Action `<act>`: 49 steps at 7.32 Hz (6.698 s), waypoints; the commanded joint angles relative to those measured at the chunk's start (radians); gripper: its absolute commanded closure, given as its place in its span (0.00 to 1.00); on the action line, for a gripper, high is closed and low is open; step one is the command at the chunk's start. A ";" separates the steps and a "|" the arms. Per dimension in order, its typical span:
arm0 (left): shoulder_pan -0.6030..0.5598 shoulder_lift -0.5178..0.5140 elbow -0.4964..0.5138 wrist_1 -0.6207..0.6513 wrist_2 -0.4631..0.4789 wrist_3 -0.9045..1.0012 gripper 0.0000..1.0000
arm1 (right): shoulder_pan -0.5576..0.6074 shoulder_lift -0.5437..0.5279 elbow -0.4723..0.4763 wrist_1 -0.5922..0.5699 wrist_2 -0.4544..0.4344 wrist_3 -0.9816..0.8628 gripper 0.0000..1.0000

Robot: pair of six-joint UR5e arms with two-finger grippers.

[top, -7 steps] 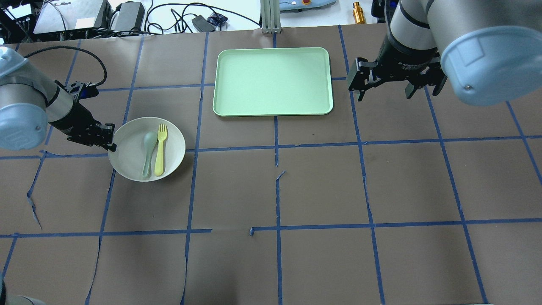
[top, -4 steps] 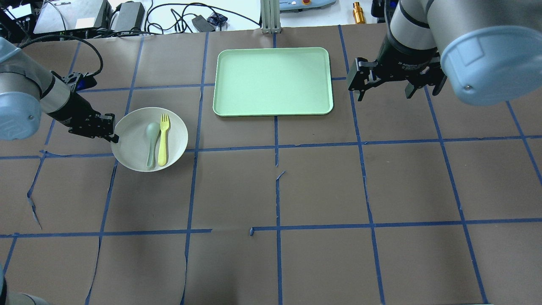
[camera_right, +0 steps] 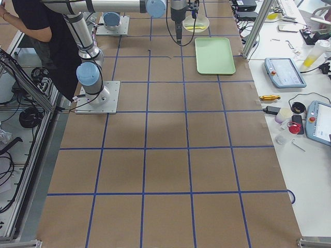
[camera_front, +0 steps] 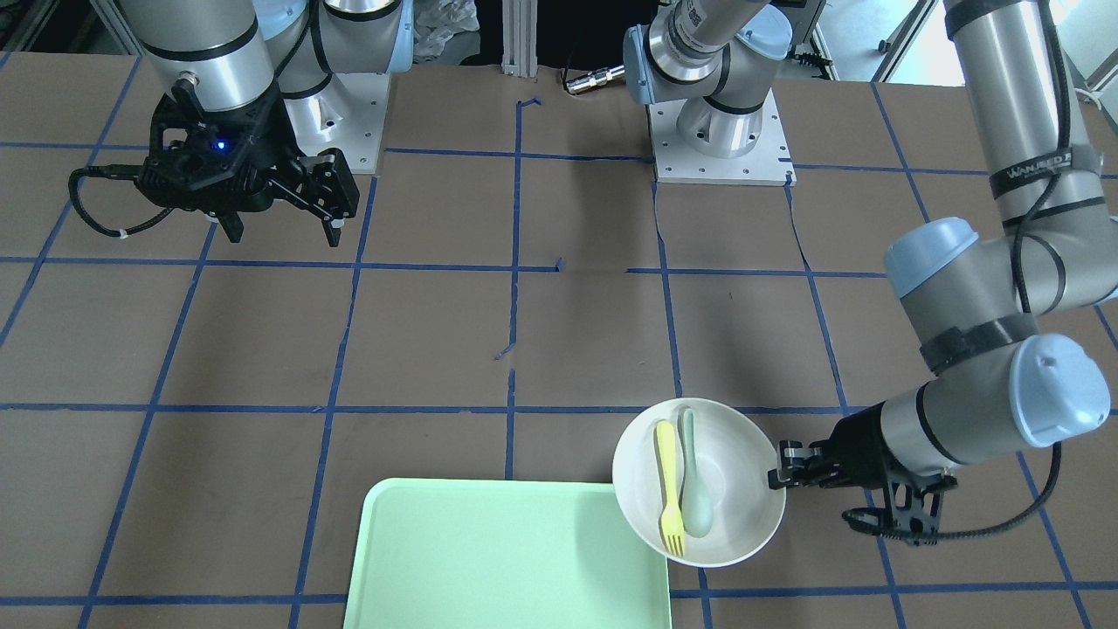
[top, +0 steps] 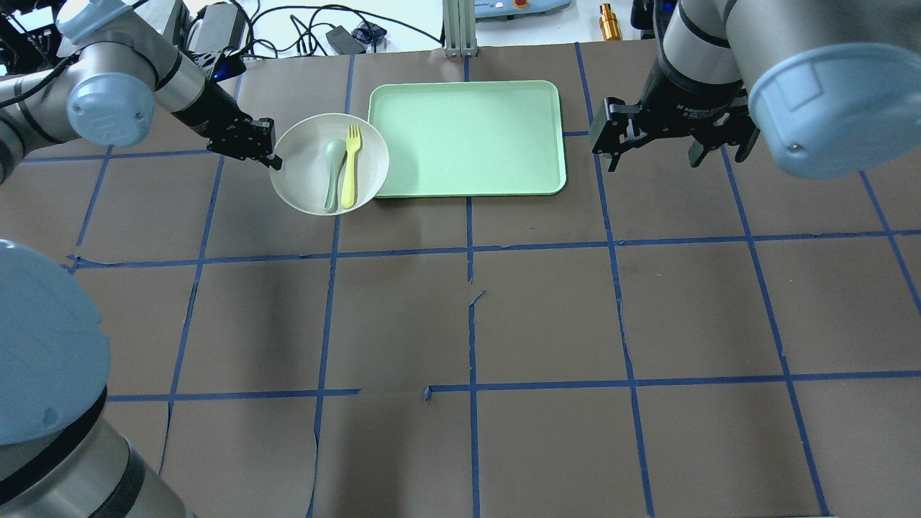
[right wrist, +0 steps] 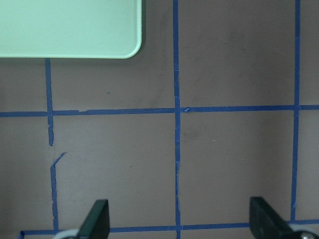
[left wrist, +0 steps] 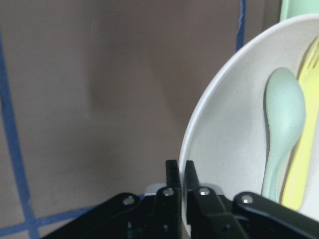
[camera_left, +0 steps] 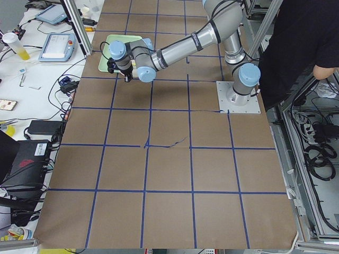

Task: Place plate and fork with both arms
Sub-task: 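Slide the white plate with the left gripper onto the green tray, then open the left gripper and lift it back from the plate, then move the right gripper over the plate and lower onto the yellow fork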

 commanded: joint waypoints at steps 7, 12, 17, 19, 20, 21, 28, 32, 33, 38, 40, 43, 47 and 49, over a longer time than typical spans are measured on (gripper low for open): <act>-0.253 -0.367 0.431 -0.010 -0.117 -0.256 1.00 | 0.001 -0.002 0.005 0.000 0.000 0.002 0.00; -0.261 -0.401 0.433 0.037 -0.106 -0.269 1.00 | 0.001 -0.002 0.005 0.000 0.000 0.002 0.00; -0.246 -0.235 0.243 0.148 -0.114 -0.265 0.00 | 0.001 0.000 0.004 0.000 0.000 0.000 0.00; -0.192 -0.031 0.085 -0.017 0.013 -0.259 0.00 | 0.001 0.000 0.004 0.000 0.000 -0.002 0.00; -0.187 0.081 0.001 -0.062 0.126 -0.260 0.00 | 0.001 0.000 0.004 0.000 0.000 -0.002 0.00; -0.186 0.179 -0.064 -0.099 0.187 -0.269 0.00 | 0.001 0.000 0.005 0.000 0.000 -0.002 0.00; -0.235 0.623 -0.253 -0.249 0.308 -0.492 0.00 | 0.003 0.002 0.007 0.001 -0.002 0.000 0.00; -0.235 0.613 -0.255 -0.259 0.307 -0.494 0.00 | 0.014 0.099 0.002 -0.130 0.009 -0.023 0.00; -0.235 0.608 -0.255 -0.257 0.307 -0.497 0.00 | 0.030 0.177 -0.033 -0.206 0.014 -0.023 0.00; -0.236 0.607 -0.264 -0.257 0.310 -0.503 0.00 | 0.139 0.660 -0.420 -0.230 0.032 0.098 0.01; -0.235 0.607 -0.268 -0.259 0.310 -0.495 0.00 | 0.166 0.811 -0.577 -0.227 0.029 0.135 0.04; -0.235 0.607 -0.284 -0.259 0.313 -0.494 0.00 | 0.167 0.905 -0.668 -0.236 0.031 0.191 0.26; -0.235 0.610 -0.285 -0.259 0.314 -0.494 0.00 | 0.167 0.927 -0.683 -0.250 0.069 0.258 0.44; -0.235 0.610 -0.287 -0.259 0.315 -0.494 0.00 | 0.167 0.937 -0.682 -0.252 0.072 0.258 0.48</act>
